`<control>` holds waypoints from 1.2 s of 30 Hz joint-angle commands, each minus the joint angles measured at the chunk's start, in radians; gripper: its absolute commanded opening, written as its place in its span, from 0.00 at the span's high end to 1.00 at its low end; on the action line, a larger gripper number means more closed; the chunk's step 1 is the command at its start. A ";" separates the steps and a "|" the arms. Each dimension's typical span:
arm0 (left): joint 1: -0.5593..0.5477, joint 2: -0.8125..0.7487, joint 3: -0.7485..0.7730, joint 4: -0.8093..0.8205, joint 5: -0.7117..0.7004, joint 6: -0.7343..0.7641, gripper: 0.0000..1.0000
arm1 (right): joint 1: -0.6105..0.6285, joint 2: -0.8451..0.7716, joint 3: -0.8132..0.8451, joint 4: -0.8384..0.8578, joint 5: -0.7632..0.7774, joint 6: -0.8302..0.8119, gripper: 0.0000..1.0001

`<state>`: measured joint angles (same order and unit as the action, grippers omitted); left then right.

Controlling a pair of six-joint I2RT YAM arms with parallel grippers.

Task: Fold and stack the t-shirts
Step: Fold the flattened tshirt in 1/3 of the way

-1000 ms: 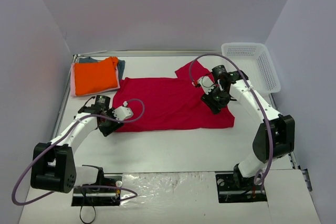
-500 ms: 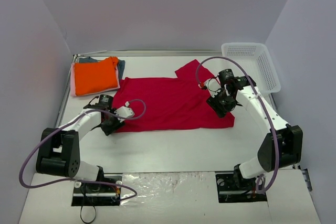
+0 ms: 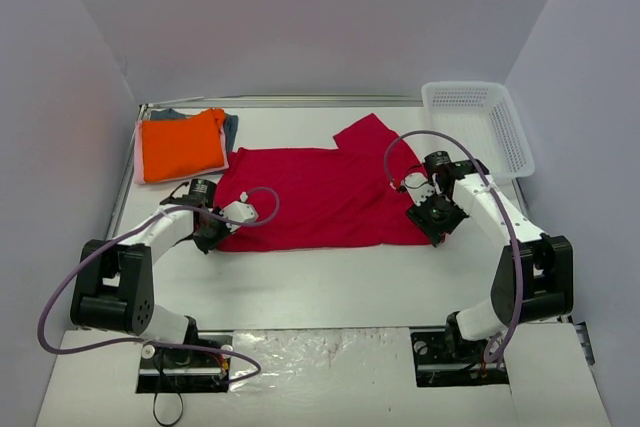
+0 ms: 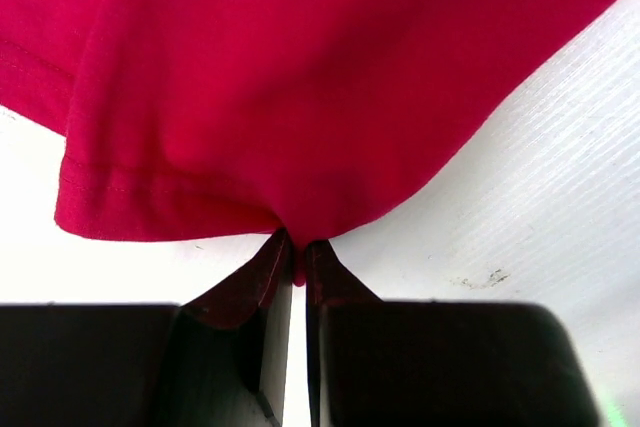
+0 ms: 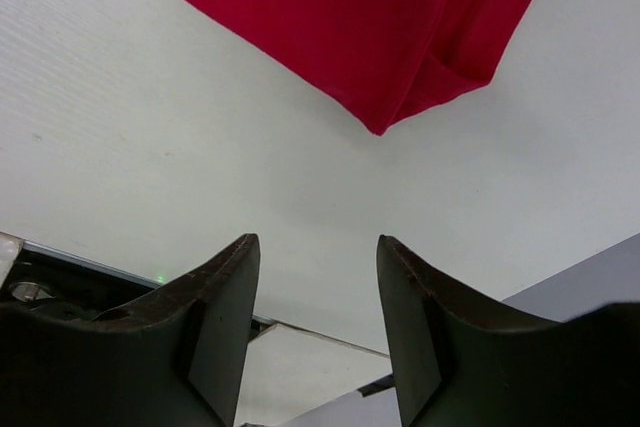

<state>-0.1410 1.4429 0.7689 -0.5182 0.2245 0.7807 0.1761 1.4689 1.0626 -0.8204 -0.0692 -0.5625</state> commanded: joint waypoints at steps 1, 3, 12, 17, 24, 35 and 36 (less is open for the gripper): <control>0.000 -0.013 0.038 -0.034 0.035 -0.009 0.98 | -0.010 0.014 -0.016 -0.042 0.036 -0.036 0.53; 0.000 -0.015 0.047 -0.042 0.030 -0.011 0.98 | -0.012 0.050 -0.020 -0.039 0.034 -0.048 0.53; 0.001 -0.048 0.044 -0.043 0.026 -0.028 0.98 | -0.053 0.162 0.000 0.010 0.032 -0.077 0.53; 0.001 -0.070 0.030 -0.042 0.016 -0.028 0.98 | -0.079 0.208 0.002 0.035 0.029 -0.089 0.55; 0.001 -0.065 0.035 -0.040 0.019 -0.035 0.98 | -0.089 0.261 0.011 0.056 0.003 -0.099 0.60; 0.004 -0.075 0.032 -0.037 0.022 -0.041 0.98 | -0.095 0.304 0.020 0.087 -0.003 -0.099 0.70; 0.006 -0.076 0.030 -0.039 0.022 -0.041 0.98 | -0.095 0.306 0.019 0.090 -0.001 -0.097 0.73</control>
<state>-0.1410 1.4017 0.7811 -0.5373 0.2317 0.7475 0.0883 1.7695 1.0550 -0.7010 -0.0669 -0.6556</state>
